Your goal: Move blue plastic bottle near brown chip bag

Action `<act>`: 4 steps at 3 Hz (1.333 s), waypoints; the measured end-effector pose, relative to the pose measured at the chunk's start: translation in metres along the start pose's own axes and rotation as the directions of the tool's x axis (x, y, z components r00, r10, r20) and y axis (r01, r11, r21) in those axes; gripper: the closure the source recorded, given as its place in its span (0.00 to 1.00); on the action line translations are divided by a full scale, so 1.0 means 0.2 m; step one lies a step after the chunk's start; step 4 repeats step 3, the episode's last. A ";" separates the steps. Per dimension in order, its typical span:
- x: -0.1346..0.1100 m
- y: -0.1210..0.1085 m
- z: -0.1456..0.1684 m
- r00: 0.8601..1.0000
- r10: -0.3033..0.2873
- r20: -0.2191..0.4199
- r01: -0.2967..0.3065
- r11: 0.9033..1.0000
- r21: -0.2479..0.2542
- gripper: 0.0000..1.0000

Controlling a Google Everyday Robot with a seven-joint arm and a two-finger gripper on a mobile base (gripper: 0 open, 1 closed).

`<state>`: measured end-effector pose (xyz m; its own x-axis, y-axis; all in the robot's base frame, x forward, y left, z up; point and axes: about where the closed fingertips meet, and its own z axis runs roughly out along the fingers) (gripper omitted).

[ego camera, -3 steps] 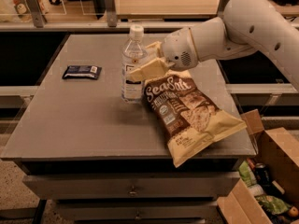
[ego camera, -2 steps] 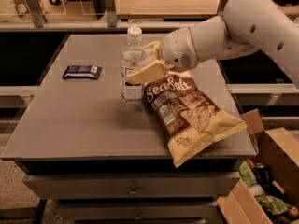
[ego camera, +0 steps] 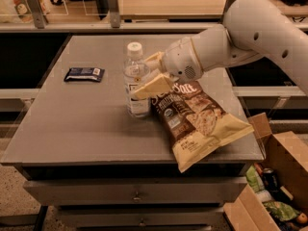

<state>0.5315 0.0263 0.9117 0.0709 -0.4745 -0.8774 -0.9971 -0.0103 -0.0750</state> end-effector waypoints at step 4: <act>0.07 0.01 -0.02 0.998 0.039 -0.052 -0.039 0.999 -0.005 0.00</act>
Offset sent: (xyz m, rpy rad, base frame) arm -0.0021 -0.0106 -0.0158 -0.0702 0.0560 -0.0190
